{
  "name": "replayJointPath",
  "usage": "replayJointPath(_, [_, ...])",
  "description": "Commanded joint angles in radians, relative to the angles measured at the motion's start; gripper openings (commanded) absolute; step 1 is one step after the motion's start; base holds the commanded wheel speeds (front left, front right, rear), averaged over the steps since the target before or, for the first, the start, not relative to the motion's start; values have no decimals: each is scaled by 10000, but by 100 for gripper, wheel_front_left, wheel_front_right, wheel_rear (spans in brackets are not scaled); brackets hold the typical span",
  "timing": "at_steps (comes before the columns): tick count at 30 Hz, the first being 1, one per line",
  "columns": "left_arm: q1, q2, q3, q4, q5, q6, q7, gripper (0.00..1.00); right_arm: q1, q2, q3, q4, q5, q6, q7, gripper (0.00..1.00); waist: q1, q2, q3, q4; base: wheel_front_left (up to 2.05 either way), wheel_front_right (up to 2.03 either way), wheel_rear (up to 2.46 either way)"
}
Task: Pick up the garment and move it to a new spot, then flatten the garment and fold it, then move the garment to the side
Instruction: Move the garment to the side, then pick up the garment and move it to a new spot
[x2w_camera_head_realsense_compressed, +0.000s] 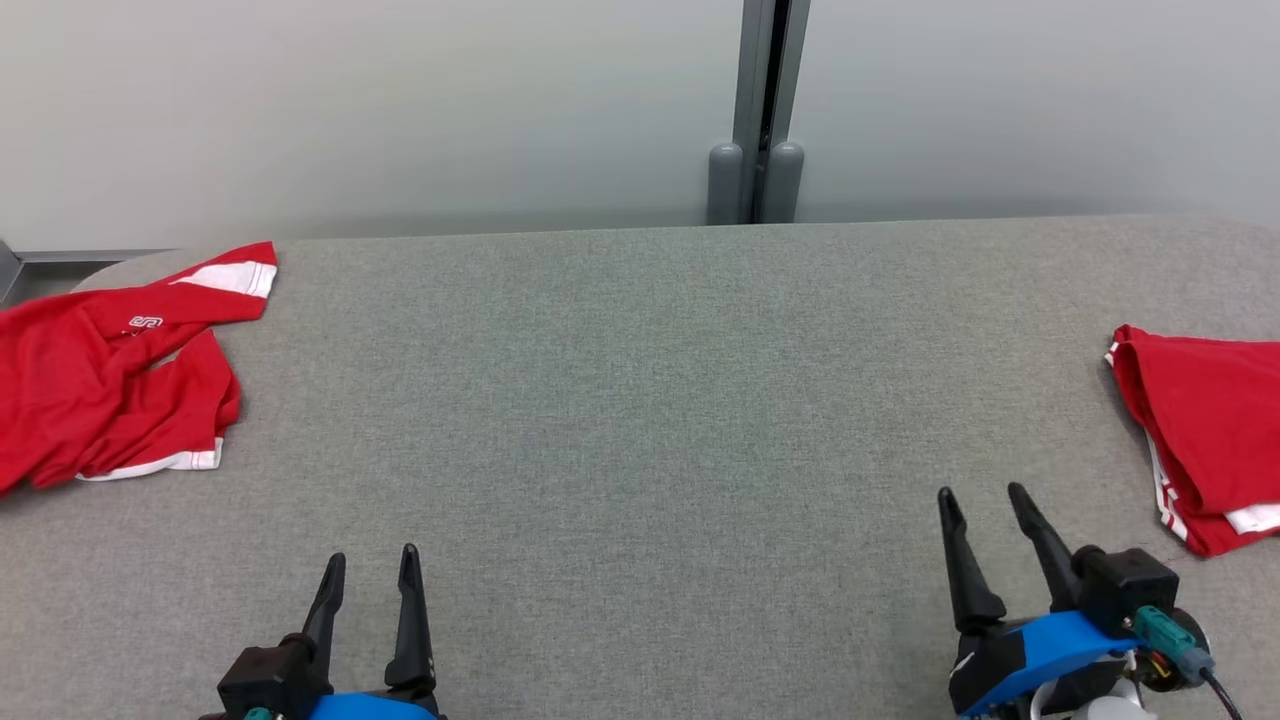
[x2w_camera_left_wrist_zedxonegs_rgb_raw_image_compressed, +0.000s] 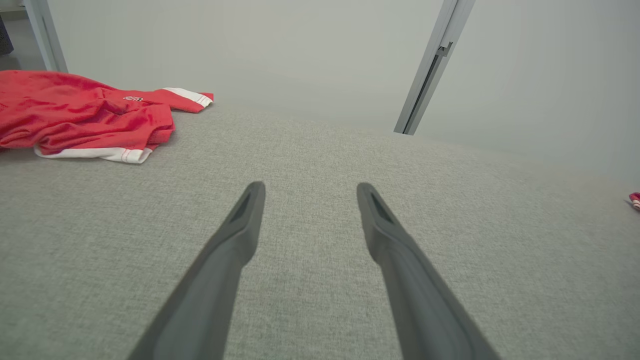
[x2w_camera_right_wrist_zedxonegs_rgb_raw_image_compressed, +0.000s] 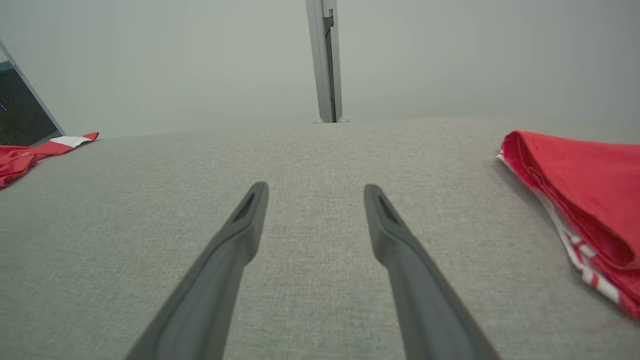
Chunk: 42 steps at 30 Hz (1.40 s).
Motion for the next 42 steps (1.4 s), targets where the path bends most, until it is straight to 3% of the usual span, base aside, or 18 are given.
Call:
replayJointPath(1, [37,1,35,18,84,-20,-47,100,161,5,79,-34,50,1,-68,100,2,0,-12,13,0,0,0])
replayJointPath(26, [-66,-71,-192,330,100,-173,-48,100,479,4,417,-153,119,1,-68,100,2,0,-183,294,0,0,0])
replayJointPath(32, [-99,-70,-221,285,181,-115,-47,100,629,6,271,-210,-24,1,-64,100,2,0,-259,1260,0,0,0])
replayJointPath(42, [167,-64,15,138,241,-62,-39,100,711,-1,606,-128,222,1,-59,100,2,0,-346,3763,0,0,0])
